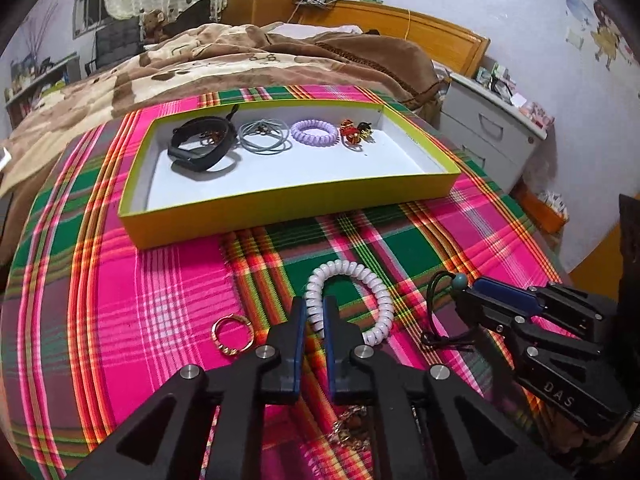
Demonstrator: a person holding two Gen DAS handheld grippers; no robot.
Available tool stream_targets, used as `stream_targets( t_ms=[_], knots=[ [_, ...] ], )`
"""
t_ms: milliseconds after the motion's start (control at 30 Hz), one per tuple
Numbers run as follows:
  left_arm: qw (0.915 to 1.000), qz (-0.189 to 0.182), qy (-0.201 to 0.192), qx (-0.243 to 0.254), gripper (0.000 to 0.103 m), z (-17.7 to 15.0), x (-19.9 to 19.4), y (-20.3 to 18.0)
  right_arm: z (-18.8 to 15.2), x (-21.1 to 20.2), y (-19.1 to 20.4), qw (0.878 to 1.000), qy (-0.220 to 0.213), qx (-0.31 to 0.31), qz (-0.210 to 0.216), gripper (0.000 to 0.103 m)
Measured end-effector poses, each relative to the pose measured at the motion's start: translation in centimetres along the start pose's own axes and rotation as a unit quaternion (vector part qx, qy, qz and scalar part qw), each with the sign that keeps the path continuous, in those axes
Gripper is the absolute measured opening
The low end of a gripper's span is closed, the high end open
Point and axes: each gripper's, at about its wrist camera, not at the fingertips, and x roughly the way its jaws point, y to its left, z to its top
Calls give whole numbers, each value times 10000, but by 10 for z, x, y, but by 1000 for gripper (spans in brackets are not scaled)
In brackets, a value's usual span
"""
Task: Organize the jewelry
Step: 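Grasp the white coil bracelet with the left tool while the right tool grasps the black teal-bead cord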
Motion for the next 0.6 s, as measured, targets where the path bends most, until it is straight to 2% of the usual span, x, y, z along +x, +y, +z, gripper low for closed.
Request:
stream_targets(
  t_ms=[33,100,233,267,367,500,600],
  knots=[
    [9999,35,129,10,15,1,5,-3,0,0,0,10000,-1,5,2,21],
    [9999,82,102,108,20,2,5,-8,-1,-1,-1,10000,-9,18,-1,21],
    [9995,191,40,262,20,2,8,-14,-3,-4,-5,10000,-11,43,-27,21],
    [9992,247,23,318,20,2,8,-16,-3,-4,-5,10000,-16,49,-33,21],
    [9976,382,-33,575,9,-1,9,-23,-3,-7,-6,10000,-45,64,-56,21],
    [9977,330,-97,586,8,-4,3,-23,-4,-12,-8,9999,-110,85,-74,21],
    [9982,234,-305,456,8,-7,-11,-18,-4,-19,-8,9997,-198,99,-90,21]
  ],
)
